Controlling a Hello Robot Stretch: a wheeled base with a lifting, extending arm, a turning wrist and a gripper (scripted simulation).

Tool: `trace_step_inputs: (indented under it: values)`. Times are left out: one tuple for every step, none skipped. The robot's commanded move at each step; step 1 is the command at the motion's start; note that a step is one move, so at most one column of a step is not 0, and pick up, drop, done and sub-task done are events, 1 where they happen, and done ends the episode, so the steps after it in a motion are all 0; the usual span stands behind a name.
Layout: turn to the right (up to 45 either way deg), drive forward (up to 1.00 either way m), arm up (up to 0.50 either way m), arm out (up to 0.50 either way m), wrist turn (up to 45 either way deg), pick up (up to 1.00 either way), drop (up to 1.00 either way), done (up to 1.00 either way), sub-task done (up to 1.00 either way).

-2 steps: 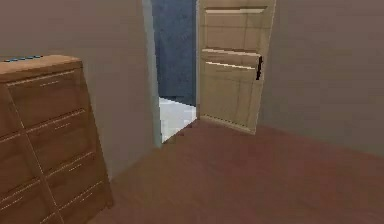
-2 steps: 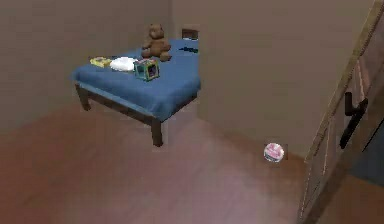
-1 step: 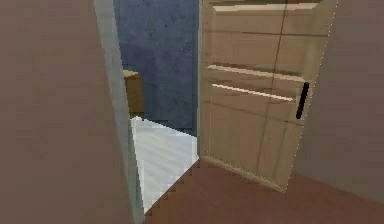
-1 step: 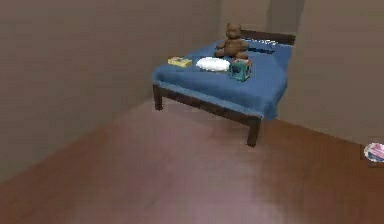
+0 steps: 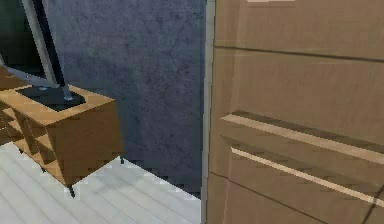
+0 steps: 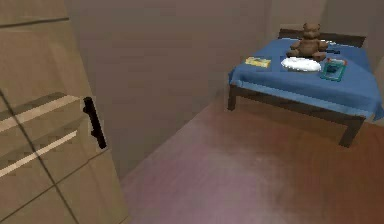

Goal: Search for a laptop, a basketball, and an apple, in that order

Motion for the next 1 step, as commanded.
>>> trace_step_inputs:
  values:
    - [6.0, 0.0, 0.0, 0.0, 0.0, 0.0, 0.0, 0.0, 0.0]
